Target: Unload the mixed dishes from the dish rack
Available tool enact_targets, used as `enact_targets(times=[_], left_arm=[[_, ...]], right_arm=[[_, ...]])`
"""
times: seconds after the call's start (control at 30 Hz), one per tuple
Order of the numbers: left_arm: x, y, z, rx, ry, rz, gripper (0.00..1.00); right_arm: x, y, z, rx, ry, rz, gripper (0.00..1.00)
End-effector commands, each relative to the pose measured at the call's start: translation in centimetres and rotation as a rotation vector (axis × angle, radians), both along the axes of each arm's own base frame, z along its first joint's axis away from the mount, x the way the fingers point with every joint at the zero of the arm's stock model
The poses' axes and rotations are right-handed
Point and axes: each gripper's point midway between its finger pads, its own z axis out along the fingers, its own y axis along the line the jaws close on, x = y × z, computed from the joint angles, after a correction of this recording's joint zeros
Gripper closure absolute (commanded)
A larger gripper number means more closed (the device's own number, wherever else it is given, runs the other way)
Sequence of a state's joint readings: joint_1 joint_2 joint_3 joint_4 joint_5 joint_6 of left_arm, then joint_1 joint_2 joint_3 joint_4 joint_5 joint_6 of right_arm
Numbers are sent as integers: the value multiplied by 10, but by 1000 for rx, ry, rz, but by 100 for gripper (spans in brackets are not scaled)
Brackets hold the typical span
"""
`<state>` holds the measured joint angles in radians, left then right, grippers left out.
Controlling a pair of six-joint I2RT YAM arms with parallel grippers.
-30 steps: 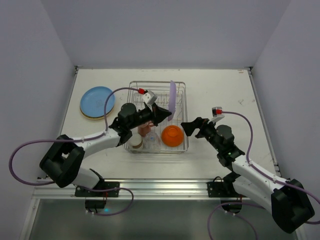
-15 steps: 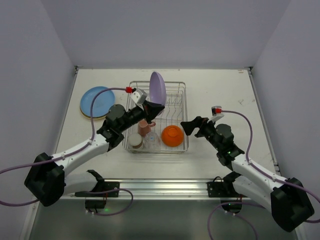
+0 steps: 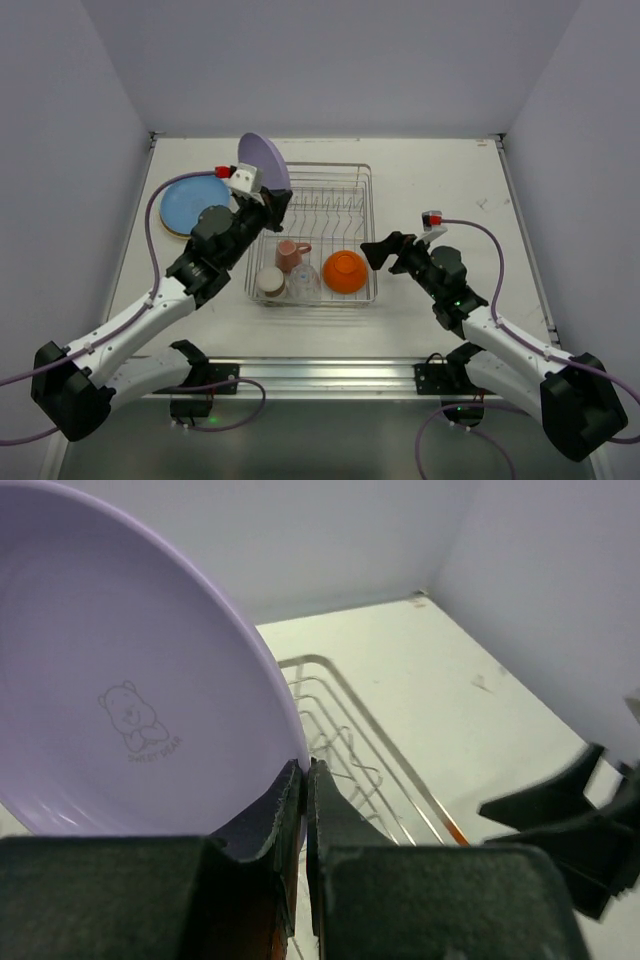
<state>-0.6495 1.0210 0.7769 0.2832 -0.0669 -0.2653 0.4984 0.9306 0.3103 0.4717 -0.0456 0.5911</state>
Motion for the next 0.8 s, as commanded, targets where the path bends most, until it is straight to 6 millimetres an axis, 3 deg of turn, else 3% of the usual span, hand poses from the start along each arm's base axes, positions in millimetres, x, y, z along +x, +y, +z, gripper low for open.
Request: enact_targets(times=[0.0, 0.2, 0.43, 0.57, 0.77], left_arm=[[23, 60, 14, -15, 44, 366, 100], [38, 99, -7, 105, 139, 621, 100], [54, 129, -29, 157, 210, 730, 100], [76, 162, -38, 110, 267, 779, 100], [97, 169, -39, 108, 269, 808, 100]], right_arm=[[4, 6, 21, 17, -51, 19, 1], [3, 7, 23, 19, -53, 23, 1], [4, 6, 21, 15, -50, 18, 1], [3, 5, 20, 15, -48, 17, 1], [3, 8, 21, 22, -44, 29, 1]])
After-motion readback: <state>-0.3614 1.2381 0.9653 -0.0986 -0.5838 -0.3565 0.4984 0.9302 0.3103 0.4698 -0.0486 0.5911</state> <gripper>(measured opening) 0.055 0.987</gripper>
